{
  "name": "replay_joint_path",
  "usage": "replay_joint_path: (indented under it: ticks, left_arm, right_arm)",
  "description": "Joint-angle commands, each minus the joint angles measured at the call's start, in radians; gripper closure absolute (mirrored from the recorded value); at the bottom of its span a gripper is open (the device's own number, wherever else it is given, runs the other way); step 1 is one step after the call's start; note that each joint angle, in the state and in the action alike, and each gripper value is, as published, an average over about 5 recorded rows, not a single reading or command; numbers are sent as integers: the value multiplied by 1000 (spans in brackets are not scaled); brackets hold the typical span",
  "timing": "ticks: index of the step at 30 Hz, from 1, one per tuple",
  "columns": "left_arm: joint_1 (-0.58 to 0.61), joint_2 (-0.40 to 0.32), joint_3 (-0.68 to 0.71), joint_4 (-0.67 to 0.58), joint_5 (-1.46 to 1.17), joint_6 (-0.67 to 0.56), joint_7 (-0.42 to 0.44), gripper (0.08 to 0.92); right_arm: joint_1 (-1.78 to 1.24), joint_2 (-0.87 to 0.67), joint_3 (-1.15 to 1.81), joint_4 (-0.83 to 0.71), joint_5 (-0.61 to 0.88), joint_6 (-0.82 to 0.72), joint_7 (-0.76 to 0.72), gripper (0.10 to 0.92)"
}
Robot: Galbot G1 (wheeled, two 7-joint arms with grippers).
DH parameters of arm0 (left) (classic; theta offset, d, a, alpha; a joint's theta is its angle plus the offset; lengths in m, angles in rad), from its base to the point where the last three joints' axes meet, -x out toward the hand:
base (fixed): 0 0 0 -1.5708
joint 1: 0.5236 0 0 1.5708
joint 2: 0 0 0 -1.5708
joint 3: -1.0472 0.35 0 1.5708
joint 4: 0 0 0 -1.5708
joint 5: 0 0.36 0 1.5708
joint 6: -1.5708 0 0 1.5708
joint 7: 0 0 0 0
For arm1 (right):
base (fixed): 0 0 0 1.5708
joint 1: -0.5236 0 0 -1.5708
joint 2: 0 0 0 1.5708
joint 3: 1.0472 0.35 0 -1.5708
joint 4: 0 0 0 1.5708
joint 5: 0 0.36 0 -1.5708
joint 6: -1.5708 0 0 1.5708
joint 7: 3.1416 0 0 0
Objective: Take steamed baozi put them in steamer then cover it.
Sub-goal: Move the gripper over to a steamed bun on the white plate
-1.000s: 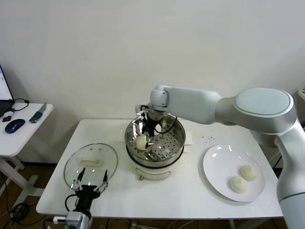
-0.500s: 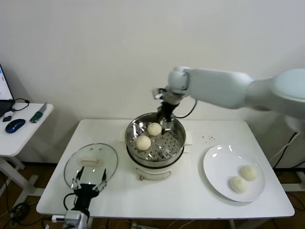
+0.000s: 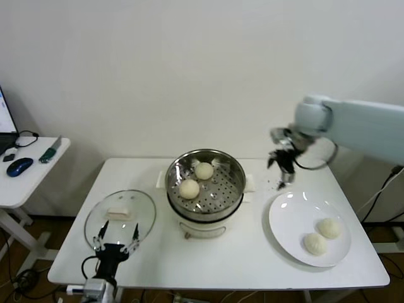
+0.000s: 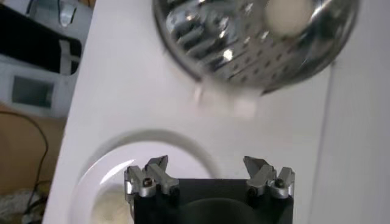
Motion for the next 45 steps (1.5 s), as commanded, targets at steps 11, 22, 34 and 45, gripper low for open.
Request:
replay_joint_path:
  ticks: [11,22,34,45]
  left_arm:
    - [31,-16,-13,-1,15,-1,-3,177]
    - [34,-16,-14,2,29,5,-2,177]
    - [41,-16,-18,4,34,5,-2,177]
    - [45,-20,-14,4,43,4,-3,177]
  right_arm:
    - [-474,-303,256,17,-345,25,16,203]
    - [-630,-260,391,-39,-386,31,24,203]
    - [-682,-219,456,-89,-406,44,23,204]
    - [-679,-192,466,-113,-408,58,19,277]
